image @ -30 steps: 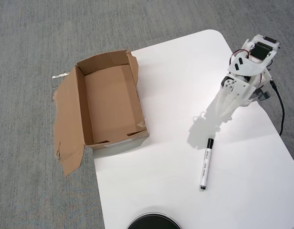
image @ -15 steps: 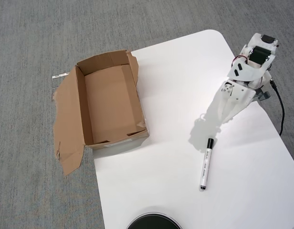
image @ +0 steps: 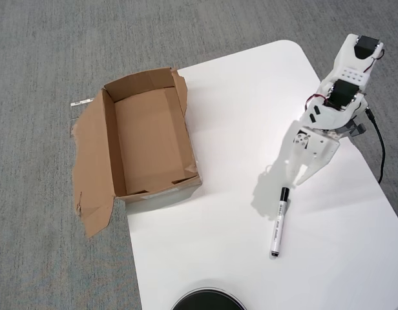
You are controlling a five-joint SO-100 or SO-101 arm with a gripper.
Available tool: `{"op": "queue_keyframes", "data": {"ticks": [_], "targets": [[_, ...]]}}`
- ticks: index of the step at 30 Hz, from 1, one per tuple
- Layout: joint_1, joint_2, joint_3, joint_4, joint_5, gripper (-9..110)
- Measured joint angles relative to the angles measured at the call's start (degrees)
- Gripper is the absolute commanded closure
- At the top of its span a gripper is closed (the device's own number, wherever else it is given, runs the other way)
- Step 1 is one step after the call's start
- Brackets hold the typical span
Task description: Grasp a pen and put it in the box.
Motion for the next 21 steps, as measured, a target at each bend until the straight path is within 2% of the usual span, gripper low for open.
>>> {"op": "queue_keyframes", "data": {"ticks": [5, 21], "targets": [[-0.09, -2.72, 0.0, -0.18, 0.53, 77], [0.09, -14.59, 0.09, -0.35, 0.62, 77]]}}
